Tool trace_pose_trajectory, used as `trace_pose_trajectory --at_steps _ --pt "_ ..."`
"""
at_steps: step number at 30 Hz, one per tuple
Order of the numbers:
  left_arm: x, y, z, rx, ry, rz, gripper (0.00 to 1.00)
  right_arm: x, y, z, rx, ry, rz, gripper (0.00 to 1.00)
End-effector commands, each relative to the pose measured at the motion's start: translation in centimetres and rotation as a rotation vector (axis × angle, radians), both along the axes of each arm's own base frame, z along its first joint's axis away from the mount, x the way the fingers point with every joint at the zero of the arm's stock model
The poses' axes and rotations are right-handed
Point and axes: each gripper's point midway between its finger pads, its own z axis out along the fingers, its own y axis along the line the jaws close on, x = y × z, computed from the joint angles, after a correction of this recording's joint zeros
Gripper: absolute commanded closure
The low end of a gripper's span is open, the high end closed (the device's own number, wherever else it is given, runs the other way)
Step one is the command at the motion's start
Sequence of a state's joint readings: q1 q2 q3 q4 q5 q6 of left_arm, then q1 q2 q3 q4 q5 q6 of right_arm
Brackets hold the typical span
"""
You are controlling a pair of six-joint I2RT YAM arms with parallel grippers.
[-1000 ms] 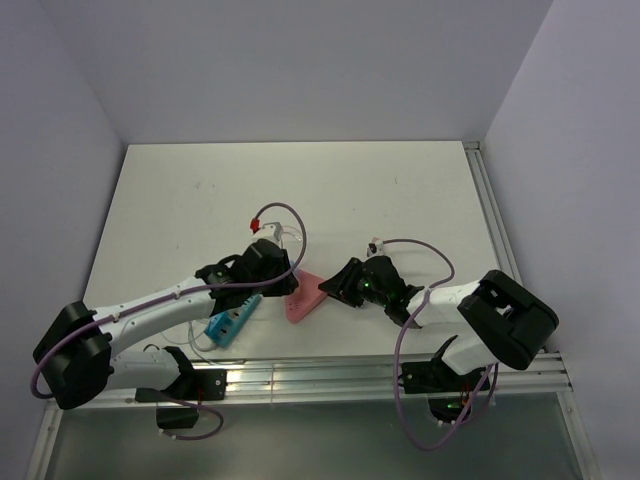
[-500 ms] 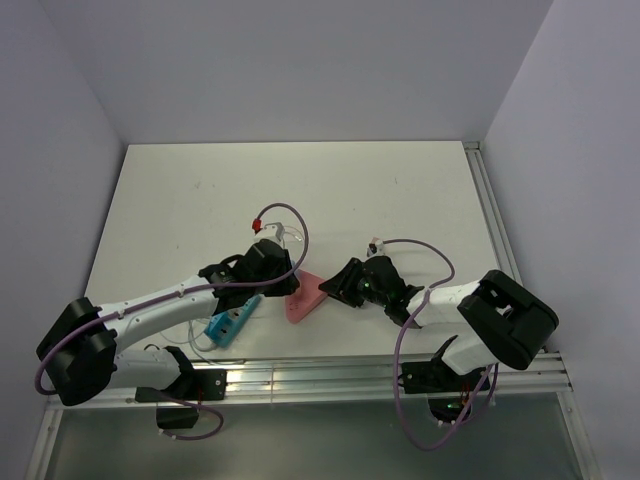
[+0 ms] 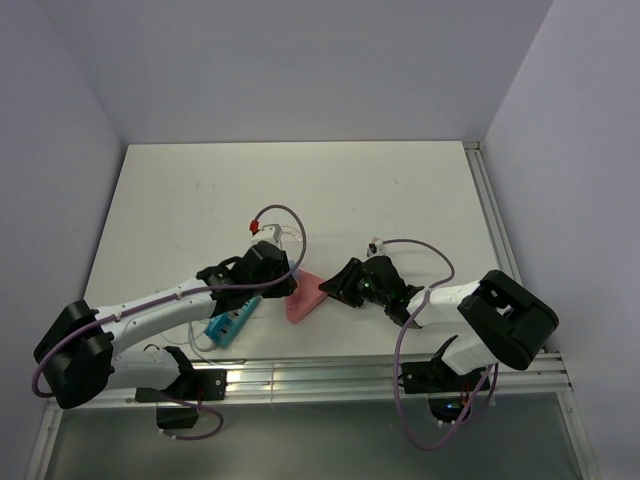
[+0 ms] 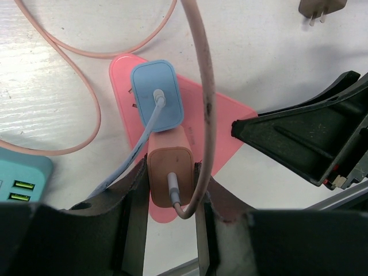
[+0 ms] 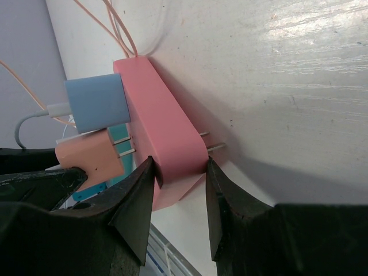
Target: Insert the plug
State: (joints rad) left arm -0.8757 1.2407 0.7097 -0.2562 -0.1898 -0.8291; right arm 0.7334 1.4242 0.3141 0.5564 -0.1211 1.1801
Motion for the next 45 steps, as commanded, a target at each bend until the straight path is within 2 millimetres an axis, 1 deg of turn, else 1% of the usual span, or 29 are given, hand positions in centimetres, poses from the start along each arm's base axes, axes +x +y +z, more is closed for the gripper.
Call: trace_pose_trajectory --at_steps 1,4,7,9,16,20,25,28,34,36,39,41,45 --pt "-0.3 2.0 -1.5 0.079 0.007 0.035 1.0 -1.3 -1.7 -2.7 -0.132 0.043 0.027 1.0" --pt "-0.2 2.0 -1.5 0.085 0.006 0.037 1.0 -1.4 -1.7 -2.6 -0.134 0.042 0.028 1.0" --pt "-0.5 1.2 -1.8 0.072 0.033 0.008 1.0 -1.3 -1.6 -2.6 -0.133 0.041 0.029 1.0" --pt "-0.6 1.1 -2.3 0.089 0.057 0.009 1.0 -1.3 -1.6 -2.6 -0.134 0.043 0.028 1.0" --pt "-1.1 1.2 -1.9 0.09 0.077 -0.005 1.0 -1.4 -1.8 -2.7 -0.139 0.046 0.028 1.0" --pt "-1.7 0.5 -1.6 0.053 0.093 -0.041 1.0 -1.4 -1.4 -2.7 -0.128 0.048 0.037 1.0" --pt "-1.7 1.2 -1.8 0.097 0.092 -0.045 1.0 -1.4 -1.5 -2.7 -0.131 0.049 0.033 1.0" --pt "-2.1 0.9 -1.6 0.08 0.101 -0.065 1.0 -1.4 -1.7 -2.7 -0.134 0.046 0.032 1.0" --pt "-1.9 0.9 -1.4 0.088 0.094 -0.059 1.0 -1.4 -1.5 -2.6 -0.128 0.046 0.036 1.0" --pt "-1.8 0.9 -1.7 0.095 0.099 -0.057 1.0 -1.4 -1.4 -2.6 -0.13 0.043 0.04 1.0" --pt "-1.6 0.7 -2.9 0.128 0.13 -0.057 1.0 -1.3 -1.4 -2.7 -0.137 0.047 0.041 1.0" --pt "-1.6 0.4 -3.3 0.127 0.136 -0.06 1.0 -1.3 -1.3 -2.8 -0.144 0.049 0.05 1.0" --pt "-1.4 0.7 -4.4 0.167 0.148 -0.057 1.0 -1.3 -1.1 -2.9 -0.149 0.052 0.059 1.0"
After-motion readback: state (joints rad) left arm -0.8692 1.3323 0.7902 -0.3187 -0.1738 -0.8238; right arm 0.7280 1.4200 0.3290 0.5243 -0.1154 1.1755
